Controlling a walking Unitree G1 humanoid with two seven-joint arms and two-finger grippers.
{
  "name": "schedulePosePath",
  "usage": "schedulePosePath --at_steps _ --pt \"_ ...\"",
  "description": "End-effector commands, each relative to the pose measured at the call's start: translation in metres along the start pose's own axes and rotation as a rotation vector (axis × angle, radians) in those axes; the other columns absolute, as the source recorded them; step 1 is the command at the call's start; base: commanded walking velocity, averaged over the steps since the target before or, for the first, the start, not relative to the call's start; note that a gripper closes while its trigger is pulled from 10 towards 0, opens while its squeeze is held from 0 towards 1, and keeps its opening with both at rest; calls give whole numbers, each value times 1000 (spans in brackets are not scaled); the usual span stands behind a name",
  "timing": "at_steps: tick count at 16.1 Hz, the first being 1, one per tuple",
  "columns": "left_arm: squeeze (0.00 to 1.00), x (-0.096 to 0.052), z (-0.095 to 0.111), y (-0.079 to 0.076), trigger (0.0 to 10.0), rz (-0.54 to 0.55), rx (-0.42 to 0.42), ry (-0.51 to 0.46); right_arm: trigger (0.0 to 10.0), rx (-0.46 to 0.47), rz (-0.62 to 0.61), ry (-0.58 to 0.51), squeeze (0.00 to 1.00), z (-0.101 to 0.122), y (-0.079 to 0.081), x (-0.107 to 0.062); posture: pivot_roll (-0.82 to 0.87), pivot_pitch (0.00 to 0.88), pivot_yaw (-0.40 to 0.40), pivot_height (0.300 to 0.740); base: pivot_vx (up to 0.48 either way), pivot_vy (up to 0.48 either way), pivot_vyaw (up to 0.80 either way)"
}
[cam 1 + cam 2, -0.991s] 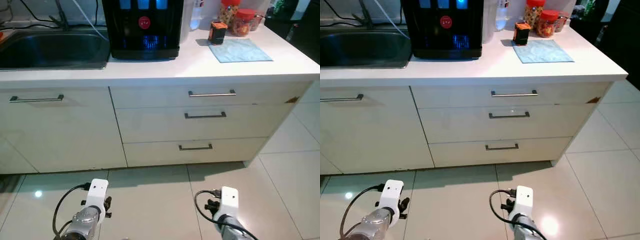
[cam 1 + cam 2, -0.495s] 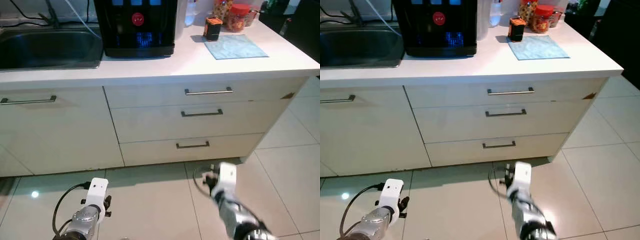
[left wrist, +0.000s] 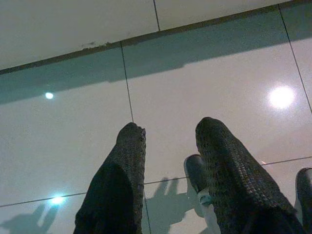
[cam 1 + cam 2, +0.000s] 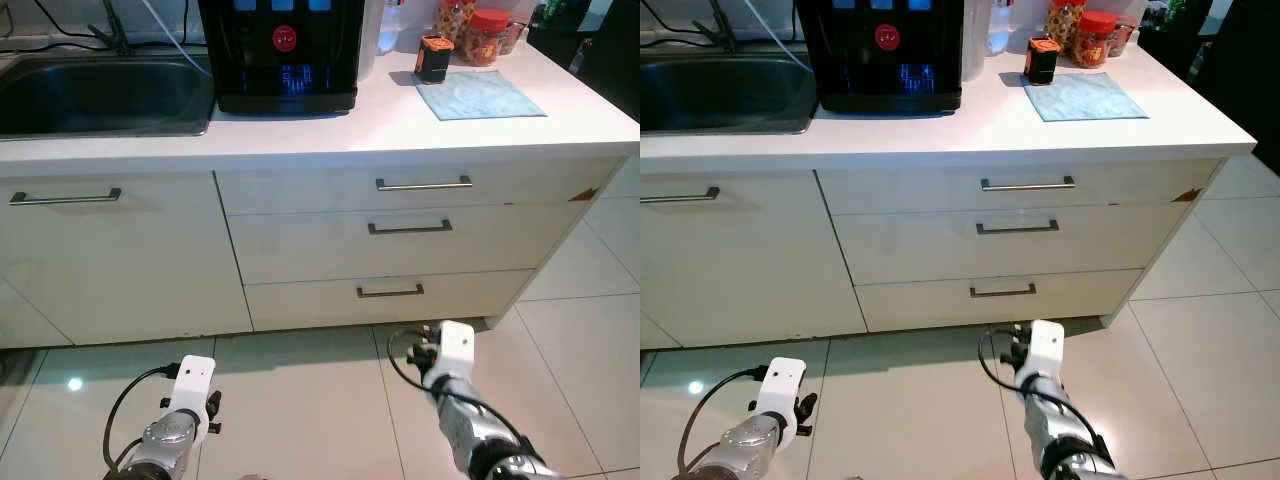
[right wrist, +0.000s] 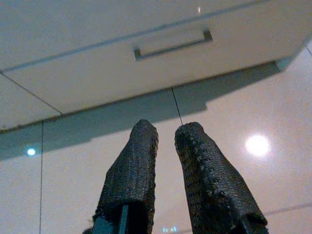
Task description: Kitchen organization
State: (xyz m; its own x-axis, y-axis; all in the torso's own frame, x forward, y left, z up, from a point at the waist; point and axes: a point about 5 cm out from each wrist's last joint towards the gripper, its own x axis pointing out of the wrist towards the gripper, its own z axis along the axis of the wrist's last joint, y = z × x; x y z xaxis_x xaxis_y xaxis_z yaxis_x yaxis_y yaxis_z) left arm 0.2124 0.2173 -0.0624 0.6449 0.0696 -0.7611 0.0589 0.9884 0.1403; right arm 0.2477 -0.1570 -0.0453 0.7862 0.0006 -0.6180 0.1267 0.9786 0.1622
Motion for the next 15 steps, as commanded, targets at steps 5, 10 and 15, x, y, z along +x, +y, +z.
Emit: schedulePosePath --at_steps 5,10,15 --pt "0 0 8 4 10000 48 39 -67 10000 -34 -38 161 0 -46 -12 -16 -171 0 29 740 0 0 0" --pt "0 -1 12 3 10000 29 1 -129 10000 -13 -14 122 0 -39 -4 -12 -171 0 34 740 0 0 0" --pt "0 -7 24 2 10000 67 -65 -330 10000 -59 39 -201 0 22 9 -2 -154 0 12 740 0 0 0"
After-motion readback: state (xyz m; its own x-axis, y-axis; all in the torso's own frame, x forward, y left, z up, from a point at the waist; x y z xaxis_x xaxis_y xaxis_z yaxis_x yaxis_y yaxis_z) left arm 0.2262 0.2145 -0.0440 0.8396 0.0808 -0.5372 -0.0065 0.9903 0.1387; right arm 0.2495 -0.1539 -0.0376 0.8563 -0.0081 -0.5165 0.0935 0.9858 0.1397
